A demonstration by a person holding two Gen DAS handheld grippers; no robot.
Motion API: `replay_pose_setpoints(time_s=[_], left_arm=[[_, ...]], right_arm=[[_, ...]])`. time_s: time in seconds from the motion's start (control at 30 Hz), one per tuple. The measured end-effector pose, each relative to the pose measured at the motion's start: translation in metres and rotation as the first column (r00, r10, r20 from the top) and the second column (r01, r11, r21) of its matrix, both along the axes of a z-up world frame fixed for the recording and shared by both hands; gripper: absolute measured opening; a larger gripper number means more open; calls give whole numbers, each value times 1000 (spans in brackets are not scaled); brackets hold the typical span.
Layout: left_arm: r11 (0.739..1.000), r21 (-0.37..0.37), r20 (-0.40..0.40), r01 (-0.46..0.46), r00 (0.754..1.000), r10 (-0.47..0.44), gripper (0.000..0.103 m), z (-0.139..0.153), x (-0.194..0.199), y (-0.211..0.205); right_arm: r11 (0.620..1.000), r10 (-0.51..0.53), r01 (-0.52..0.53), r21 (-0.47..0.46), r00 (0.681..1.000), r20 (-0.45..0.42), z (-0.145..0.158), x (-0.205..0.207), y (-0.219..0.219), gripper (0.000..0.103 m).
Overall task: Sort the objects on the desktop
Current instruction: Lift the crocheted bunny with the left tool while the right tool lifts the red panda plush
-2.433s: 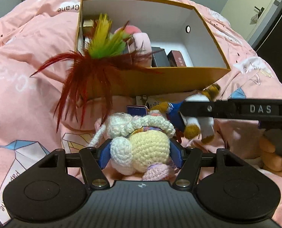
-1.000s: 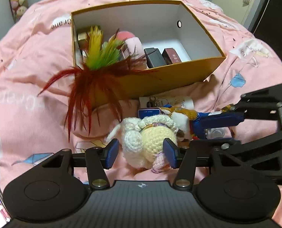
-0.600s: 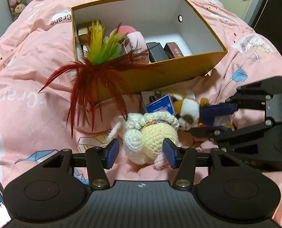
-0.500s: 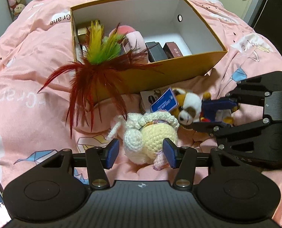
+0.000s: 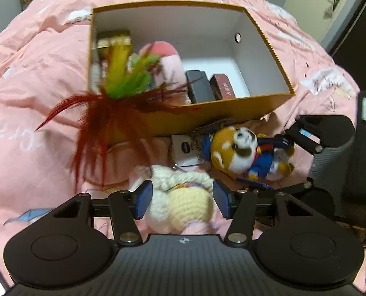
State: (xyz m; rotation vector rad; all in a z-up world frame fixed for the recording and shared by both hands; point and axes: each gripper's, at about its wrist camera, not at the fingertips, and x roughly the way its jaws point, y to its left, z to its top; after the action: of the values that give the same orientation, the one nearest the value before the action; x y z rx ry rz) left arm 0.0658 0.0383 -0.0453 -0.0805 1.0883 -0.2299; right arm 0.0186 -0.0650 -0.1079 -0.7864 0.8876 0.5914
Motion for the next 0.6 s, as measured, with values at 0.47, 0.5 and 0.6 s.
replay_pose_setpoints(time_s=[0.47, 0.5, 0.6], left_arm=[[990, 140, -92, 36, 995, -24, 75, -30, 16, -20], [991, 132, -96, 28, 995, -15, 75, -30, 15, -16], [995, 100, -107, 1, 994, 10, 75, -31, 12, -8]], right_arm=[[975, -146, 161, 153, 984, -106, 7, 30, -34, 42], [969, -147, 166, 181, 982, -116, 11, 29, -35, 42], [941, -136, 182, 287, 975, -174, 22, 24, -37, 41]])
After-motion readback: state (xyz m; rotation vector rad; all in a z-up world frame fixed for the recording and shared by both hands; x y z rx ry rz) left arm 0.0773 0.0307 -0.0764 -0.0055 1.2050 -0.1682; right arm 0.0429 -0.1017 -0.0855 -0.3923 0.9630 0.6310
